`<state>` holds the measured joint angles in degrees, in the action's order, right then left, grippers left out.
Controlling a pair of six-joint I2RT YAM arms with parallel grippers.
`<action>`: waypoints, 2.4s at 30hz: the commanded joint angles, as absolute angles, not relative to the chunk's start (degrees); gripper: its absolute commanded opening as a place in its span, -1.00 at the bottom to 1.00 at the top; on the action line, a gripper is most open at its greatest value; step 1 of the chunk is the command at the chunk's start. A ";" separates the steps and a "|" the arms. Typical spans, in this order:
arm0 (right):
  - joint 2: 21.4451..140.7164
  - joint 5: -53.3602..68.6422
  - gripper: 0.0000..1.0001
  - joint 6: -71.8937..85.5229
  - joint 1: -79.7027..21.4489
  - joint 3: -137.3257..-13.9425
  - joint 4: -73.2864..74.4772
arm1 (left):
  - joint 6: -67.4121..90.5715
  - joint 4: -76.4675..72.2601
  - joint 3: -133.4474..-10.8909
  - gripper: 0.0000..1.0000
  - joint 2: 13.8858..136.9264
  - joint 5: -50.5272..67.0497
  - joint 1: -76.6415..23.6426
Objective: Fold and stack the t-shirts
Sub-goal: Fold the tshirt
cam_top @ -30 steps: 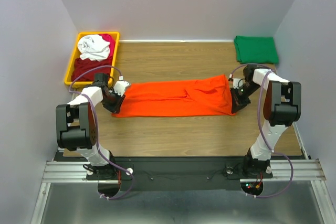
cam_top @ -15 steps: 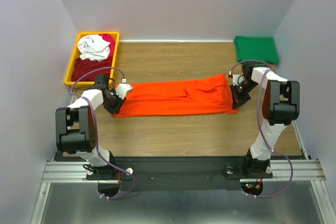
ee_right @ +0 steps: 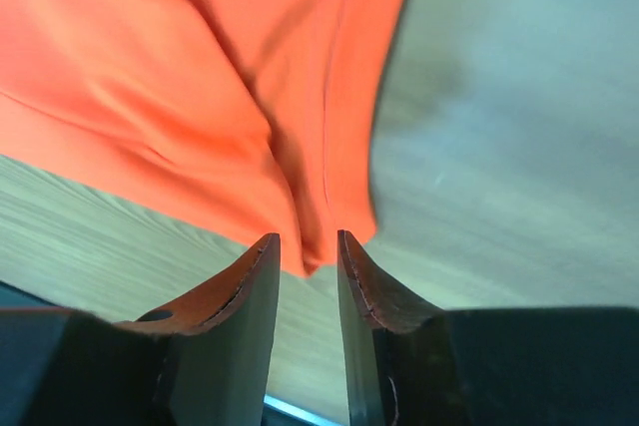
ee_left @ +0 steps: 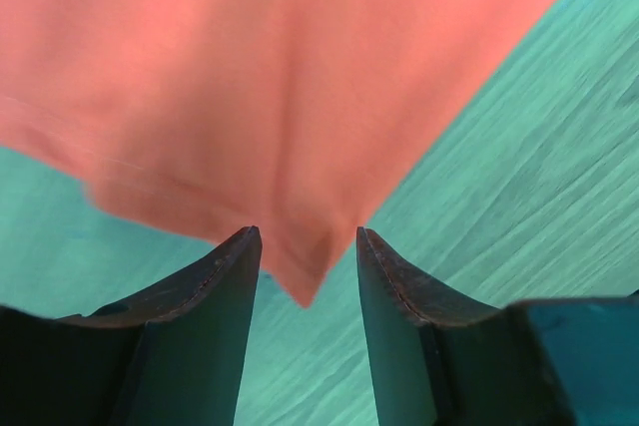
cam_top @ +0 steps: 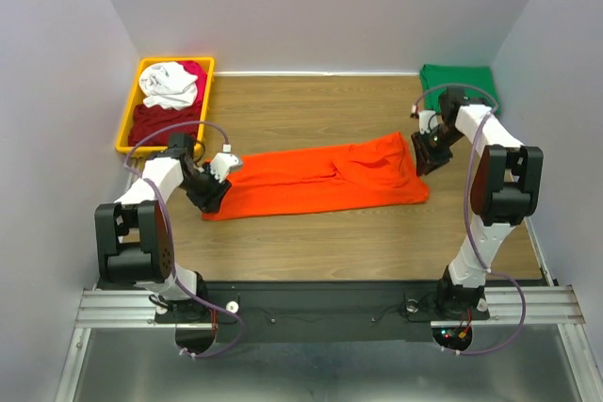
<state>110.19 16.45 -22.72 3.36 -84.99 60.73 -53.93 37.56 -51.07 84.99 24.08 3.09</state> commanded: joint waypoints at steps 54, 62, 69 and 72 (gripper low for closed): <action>126.21 29.88 -0.86 -7.38 -5.45 -110.13 55.02 | 13.89 -6.06 -89.74 -1.00 122.62 46.58 -28.92; 125.51 31.38 -0.99 -7.03 -5.45 -110.39 54.41 | 12.48 -7.82 -85.43 -1.00 118.22 45.36 -28.21; 123.40 32.43 -0.99 -7.21 -5.45 -109.78 52.30 | 10.29 -8.17 -82.80 -1.00 115.14 44.74 -28.12; 123.05 33.22 -0.99 -7.12 -5.45 -109.51 51.25 | 9.67 -8.26 -82.00 -1.00 114.70 44.39 -28.12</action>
<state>127.42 31.16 -7.46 -5.58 -107.96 54.54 11.73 -6.07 -82.91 118.98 44.42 -28.38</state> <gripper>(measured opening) 0.012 0.025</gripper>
